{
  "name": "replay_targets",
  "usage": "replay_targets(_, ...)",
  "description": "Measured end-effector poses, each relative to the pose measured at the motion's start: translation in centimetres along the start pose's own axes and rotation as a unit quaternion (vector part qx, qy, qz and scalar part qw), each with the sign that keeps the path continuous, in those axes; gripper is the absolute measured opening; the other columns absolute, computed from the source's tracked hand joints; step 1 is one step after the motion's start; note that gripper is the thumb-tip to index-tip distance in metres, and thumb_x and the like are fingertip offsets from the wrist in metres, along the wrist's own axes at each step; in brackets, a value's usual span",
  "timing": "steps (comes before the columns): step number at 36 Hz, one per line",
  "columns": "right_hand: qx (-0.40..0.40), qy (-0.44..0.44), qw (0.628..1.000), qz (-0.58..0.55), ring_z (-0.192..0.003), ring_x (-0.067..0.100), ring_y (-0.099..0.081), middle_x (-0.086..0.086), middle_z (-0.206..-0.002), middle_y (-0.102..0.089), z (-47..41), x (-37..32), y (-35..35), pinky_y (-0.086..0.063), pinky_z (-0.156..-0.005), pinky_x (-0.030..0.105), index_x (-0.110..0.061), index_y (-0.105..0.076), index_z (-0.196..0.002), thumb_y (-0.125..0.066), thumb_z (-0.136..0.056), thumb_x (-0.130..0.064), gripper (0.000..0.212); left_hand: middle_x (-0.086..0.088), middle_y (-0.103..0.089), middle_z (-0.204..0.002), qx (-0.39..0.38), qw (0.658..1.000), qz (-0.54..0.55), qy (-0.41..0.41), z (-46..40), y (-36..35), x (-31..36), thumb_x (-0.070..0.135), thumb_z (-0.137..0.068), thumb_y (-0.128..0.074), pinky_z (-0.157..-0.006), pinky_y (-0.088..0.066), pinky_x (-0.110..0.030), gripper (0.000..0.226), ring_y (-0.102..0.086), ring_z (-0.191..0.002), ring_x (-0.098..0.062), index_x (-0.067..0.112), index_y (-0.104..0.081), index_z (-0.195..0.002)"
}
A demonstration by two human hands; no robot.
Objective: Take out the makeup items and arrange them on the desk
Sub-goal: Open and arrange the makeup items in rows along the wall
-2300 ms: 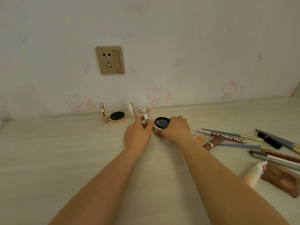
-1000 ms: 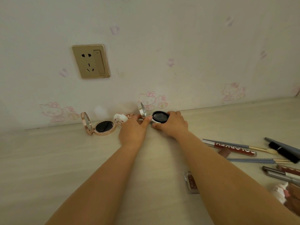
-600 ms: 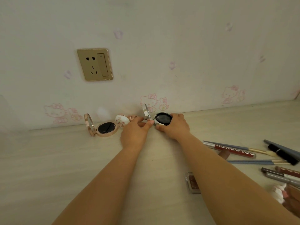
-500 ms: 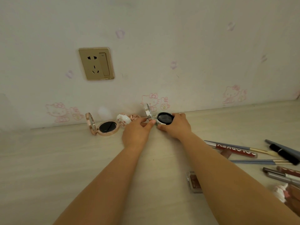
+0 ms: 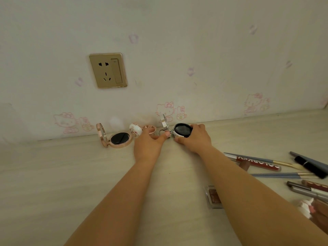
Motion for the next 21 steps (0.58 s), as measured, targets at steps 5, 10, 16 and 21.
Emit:
replay_targets(5,0.000,0.001,1.000,0.008,-0.112,0.023,-0.053,0.005,-0.125,-0.043,0.03,-0.05,-0.03,-0.043,-0.092,0.033,-0.013,-0.048,-0.125,-0.072,-0.070,-0.053,0.073,0.010,-0.064,-0.091,0.011,1.000,0.024,0.010,0.04,0.28,-0.14,0.047,-0.075,-0.073,-0.080,-0.040,-0.023,0.057,-0.059,-0.098,-0.011,0.019,-0.054,-0.121)
replay_targets(10,0.002,0.008,1.000,0.020,-0.114,0.023,-0.052,0.004,-0.125,-0.044,0.00,-0.23,-0.14,-0.042,-0.092,0.034,-0.016,-0.050,-0.124,-0.070,-0.069,-0.055,0.070,0.003,-0.065,-0.112,0.017,0.999,0.033,0.014,-0.09,0.20,-0.29,0.047,-0.073,-0.074,-0.082,-0.040,-0.023,0.063,-0.059,-0.104,-0.014,0.019,-0.051,-0.125)
replay_targets(16,0.004,0.012,0.999,0.036,-0.116,0.026,-0.049,0.007,-0.126,-0.048,-0.06,-0.26,-0.24,-0.041,-0.092,0.036,-0.016,-0.050,-0.121,-0.068,-0.072,-0.056,0.066,0.003,-0.064,-0.113,0.017,0.999,0.034,0.013,-0.08,0.23,-0.31,0.049,-0.074,-0.073,-0.083,-0.042,-0.025,0.064,-0.059,-0.104,-0.014,0.018,-0.051,-0.125)
replay_targets(21,-0.001,0.010,0.999,0.036,-0.131,0.026,-0.038,0.005,-0.143,-0.039,0.27,-0.47,-0.01,-0.033,-0.103,0.036,-0.015,-0.029,-0.143,-0.067,-0.076,-0.054,0.086,0.004,-0.065,-0.111,0.015,1.000,0.018,0.011,-0.17,0.01,-0.23,0.049,-0.076,-0.070,-0.079,-0.040,-0.024,0.059,-0.059,-0.103,-0.014,0.019,-0.052,-0.124)
Point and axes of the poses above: each hand's wrist, its own z-axis away from the middle knuckle, its own y-axis out of the back of the hand, x = y × z, the point moved 5 cm from there along -z, towards the middle knuckle
